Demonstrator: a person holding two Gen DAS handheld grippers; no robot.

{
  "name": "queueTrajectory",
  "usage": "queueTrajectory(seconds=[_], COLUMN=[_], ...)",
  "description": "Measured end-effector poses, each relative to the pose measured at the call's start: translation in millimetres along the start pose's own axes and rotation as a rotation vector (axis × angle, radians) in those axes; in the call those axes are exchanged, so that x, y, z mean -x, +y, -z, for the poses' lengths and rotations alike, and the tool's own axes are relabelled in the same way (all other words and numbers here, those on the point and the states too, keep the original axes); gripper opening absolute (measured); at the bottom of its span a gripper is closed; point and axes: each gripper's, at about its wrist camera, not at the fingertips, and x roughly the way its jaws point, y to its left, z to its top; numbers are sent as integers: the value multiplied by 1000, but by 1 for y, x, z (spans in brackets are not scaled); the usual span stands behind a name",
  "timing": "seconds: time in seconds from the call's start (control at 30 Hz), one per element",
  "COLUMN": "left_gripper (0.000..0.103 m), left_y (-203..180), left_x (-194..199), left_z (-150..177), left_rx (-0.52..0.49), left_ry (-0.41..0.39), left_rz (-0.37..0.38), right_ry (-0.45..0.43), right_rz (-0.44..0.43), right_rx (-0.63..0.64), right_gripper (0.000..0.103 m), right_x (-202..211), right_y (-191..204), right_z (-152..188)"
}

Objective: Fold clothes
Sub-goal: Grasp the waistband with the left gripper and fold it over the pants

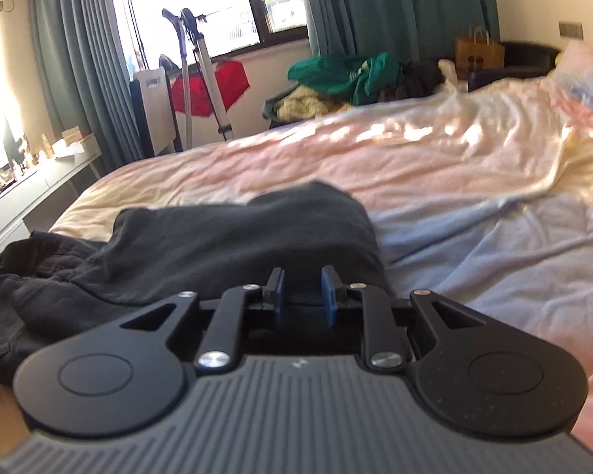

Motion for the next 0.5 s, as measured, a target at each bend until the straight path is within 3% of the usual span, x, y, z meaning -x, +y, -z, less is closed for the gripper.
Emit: queueTrajectory(seconds=[0.07,0.23,0.5], left_gripper=[29,19,16], left_y=[-4,-26,-124], left_x=[-4,8,54], left_z=[7,20,70], left_rx=[-44,-175,-652], left_ry=[-22,-99,-240], left_rz=[1,-9,-19], right_ry=[18,16,-1], right_rz=[15,27,49], right_rx=[12,27,19], right_gripper=[23,23,22], right_x=[-7,-7,10], right_y=[0,4,-2], right_z=[6,8,-7])
